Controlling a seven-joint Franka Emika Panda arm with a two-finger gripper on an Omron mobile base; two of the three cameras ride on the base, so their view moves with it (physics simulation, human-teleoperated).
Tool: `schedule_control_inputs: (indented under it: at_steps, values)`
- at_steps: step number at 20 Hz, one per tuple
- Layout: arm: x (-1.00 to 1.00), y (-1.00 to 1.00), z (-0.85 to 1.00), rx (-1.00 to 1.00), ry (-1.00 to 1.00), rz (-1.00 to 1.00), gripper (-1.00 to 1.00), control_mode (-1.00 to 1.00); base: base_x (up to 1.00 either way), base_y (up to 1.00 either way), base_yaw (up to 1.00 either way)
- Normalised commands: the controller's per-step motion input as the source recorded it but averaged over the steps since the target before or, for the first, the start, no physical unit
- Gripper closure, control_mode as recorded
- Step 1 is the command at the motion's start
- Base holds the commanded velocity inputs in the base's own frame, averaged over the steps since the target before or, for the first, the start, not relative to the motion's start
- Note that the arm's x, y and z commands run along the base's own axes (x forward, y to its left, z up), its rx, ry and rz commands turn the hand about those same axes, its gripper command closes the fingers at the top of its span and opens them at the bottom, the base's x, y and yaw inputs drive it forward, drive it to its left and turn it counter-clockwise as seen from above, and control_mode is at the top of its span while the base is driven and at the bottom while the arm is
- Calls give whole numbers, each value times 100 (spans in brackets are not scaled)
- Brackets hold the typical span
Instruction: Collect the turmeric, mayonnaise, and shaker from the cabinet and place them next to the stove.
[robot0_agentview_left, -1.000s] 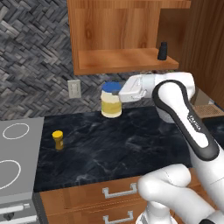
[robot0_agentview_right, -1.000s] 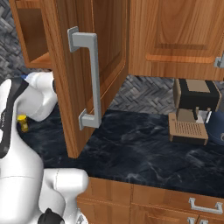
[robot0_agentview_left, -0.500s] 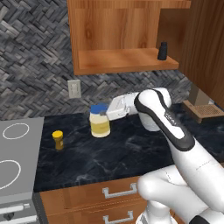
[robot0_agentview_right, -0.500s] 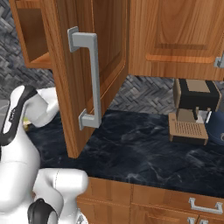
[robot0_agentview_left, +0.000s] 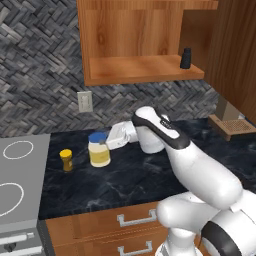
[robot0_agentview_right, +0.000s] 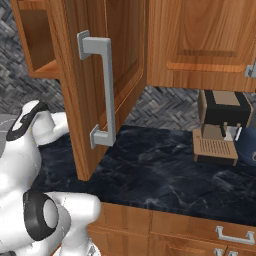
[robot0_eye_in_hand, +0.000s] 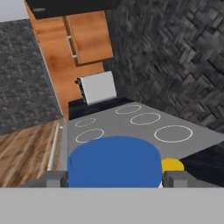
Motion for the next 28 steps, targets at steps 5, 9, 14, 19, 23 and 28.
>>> schedule_control_inputs:
  at_steps: [5, 9, 14, 19, 23, 28]
  values:
    - [16, 39, -49, 2, -7, 8, 100, -100, 0, 0, 0]
    - [11, 29, -52, 0, -5, 8, 100, -100, 0, 0, 0]
    - [17, 35, -54, 0, 0, 6, 100, -100, 0, 0, 0]
    - [19, 47, -51, 0, 0, 3, 100, -100, 0, 0, 0]
    - [15, 51, -48, 0, 0, 2, 100, -100, 0, 0, 0]
    - [9, 51, -41, 0, 0, 1, 100, -100, 0, 0, 0]
